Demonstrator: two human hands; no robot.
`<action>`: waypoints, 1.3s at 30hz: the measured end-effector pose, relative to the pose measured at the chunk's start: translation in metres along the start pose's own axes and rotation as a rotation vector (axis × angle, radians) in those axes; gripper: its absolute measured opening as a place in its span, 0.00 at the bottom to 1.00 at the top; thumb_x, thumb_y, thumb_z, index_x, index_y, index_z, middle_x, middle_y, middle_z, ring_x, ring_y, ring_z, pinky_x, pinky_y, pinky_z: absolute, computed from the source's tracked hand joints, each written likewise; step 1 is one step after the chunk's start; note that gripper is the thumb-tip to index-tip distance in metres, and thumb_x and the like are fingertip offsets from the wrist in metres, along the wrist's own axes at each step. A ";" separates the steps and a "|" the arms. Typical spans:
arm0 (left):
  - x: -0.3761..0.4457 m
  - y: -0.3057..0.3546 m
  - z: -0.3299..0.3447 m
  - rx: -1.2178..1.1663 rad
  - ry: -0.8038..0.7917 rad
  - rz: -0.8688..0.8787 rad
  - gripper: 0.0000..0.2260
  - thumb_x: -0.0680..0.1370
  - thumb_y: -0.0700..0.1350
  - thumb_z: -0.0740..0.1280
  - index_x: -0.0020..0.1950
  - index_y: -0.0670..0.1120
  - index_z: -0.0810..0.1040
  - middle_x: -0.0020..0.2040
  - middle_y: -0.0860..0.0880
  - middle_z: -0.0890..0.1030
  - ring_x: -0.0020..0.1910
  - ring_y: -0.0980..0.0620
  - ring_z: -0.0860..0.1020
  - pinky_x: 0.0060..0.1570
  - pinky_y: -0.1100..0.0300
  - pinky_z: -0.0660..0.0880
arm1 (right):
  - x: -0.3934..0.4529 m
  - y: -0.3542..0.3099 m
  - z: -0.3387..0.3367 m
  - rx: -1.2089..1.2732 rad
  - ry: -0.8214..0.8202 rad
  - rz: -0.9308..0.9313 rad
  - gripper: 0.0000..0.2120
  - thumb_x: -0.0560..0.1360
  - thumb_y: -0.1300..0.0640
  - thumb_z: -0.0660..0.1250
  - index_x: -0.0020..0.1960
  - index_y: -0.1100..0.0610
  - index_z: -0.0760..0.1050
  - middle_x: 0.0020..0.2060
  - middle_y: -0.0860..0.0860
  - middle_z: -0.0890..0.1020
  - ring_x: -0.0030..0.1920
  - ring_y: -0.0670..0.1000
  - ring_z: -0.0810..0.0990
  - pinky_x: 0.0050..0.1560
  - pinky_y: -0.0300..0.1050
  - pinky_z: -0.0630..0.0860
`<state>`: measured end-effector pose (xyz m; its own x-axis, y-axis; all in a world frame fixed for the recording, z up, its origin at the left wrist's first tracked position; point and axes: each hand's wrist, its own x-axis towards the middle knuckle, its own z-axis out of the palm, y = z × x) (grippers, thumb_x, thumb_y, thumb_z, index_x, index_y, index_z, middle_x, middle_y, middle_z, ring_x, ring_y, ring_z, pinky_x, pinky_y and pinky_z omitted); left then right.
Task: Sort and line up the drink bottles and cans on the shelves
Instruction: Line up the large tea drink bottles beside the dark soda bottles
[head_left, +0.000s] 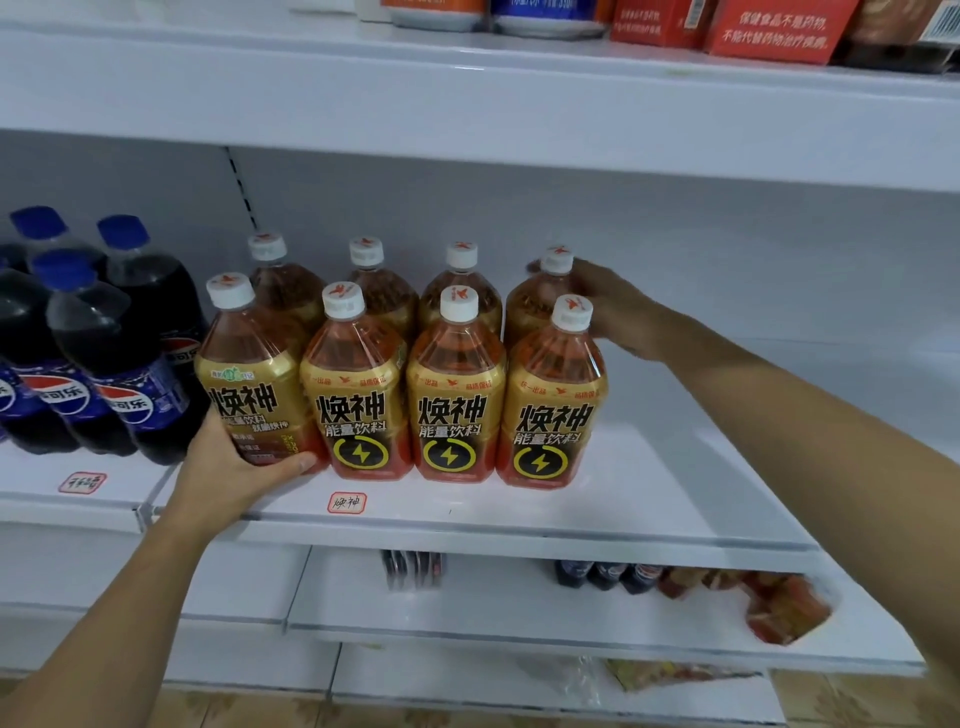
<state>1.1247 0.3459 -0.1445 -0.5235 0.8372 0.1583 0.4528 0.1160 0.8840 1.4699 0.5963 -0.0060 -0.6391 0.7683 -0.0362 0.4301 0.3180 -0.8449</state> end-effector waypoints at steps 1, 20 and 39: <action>0.000 0.000 0.000 -0.001 0.000 -0.002 0.35 0.55 0.49 0.83 0.57 0.58 0.72 0.48 0.74 0.81 0.47 0.75 0.78 0.49 0.65 0.72 | 0.004 0.002 0.002 0.012 -0.040 -0.014 0.27 0.73 0.39 0.68 0.68 0.49 0.74 0.62 0.50 0.82 0.62 0.55 0.82 0.63 0.68 0.77; 0.003 -0.006 -0.001 0.001 0.000 0.018 0.40 0.55 0.50 0.84 0.64 0.54 0.72 0.56 0.56 0.82 0.55 0.60 0.79 0.54 0.55 0.75 | 0.002 -0.010 -0.017 0.056 -0.147 -0.054 0.26 0.74 0.37 0.68 0.70 0.37 0.70 0.68 0.49 0.78 0.69 0.53 0.77 0.68 0.63 0.74; -0.001 0.000 -0.004 -0.044 -0.018 -0.001 0.40 0.51 0.61 0.86 0.59 0.63 0.71 0.56 0.58 0.82 0.55 0.61 0.79 0.56 0.56 0.75 | 0.056 -0.121 0.034 -0.922 -0.366 -0.286 0.15 0.82 0.46 0.65 0.67 0.50 0.77 0.61 0.44 0.78 0.46 0.37 0.76 0.45 0.34 0.72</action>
<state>1.1217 0.3429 -0.1430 -0.5103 0.8469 0.1497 0.4200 0.0935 0.9027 1.3607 0.5819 0.0759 -0.8829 0.4300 -0.1885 0.4548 0.8830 -0.1159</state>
